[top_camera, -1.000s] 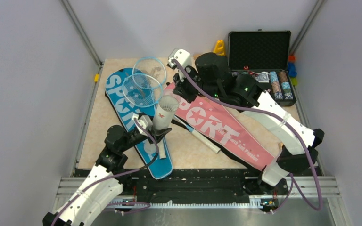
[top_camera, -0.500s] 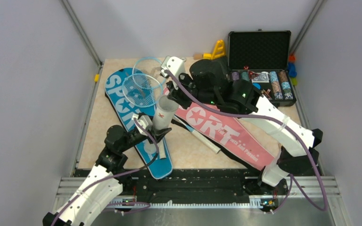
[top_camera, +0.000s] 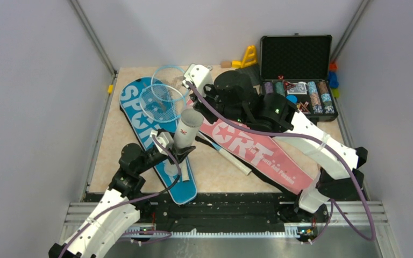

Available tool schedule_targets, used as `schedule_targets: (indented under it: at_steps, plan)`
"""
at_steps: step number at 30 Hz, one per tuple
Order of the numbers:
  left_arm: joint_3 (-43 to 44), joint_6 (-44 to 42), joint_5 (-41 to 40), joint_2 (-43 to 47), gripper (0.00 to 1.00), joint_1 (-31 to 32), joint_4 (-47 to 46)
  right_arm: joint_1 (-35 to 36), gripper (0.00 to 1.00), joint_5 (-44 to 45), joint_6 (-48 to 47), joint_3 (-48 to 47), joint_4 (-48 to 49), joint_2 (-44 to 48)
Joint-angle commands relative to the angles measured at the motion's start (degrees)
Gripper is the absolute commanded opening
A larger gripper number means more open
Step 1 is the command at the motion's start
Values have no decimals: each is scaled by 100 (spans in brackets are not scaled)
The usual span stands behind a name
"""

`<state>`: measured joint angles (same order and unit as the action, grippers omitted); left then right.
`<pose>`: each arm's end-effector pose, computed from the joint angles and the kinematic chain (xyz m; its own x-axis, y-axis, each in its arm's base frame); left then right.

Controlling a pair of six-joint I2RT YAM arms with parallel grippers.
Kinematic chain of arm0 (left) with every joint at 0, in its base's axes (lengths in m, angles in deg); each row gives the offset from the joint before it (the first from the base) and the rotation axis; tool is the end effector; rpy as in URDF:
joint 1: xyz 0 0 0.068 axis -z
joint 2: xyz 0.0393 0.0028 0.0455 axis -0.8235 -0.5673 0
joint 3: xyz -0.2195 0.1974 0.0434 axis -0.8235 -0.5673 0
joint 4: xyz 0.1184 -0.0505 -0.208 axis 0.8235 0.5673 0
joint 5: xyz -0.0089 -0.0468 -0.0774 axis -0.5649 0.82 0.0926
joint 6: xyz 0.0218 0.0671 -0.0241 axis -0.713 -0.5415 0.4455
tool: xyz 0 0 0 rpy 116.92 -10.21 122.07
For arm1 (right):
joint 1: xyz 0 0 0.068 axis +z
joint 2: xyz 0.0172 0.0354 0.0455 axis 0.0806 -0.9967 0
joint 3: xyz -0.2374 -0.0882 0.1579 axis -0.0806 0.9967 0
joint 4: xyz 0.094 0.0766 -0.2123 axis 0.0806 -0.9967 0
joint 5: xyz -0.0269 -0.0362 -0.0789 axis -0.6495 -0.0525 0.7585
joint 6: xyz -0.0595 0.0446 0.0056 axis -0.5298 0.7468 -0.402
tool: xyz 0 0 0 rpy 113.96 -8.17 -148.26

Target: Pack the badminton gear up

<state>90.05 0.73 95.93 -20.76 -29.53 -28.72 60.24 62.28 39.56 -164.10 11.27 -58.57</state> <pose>0.0993 -0.0854 0.2900 0.1128 0.0229 -0.9934 0.8449 0.5238 0.1080 0.1506 0.2945 0.5049 -0.0552 -0.4177 -0.9069 -0.8341 0.5186 -0.1881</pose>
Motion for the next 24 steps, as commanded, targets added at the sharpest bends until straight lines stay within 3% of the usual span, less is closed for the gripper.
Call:
schedule_targets:
  at_steps: [1,14,19,24]
  plan:
    - [19,61,129,105,57,8,-248,49,0,173,-67,-4,-233,27]
    - [34,86,59,74,58,9,-238,119,2,-97,-457,-27,-593,51]
    - [48,106,45,62,59,10,-228,187,11,-116,-500,-34,-565,89]
    - [52,100,74,47,59,8,-228,203,27,-115,-513,-45,-454,147]
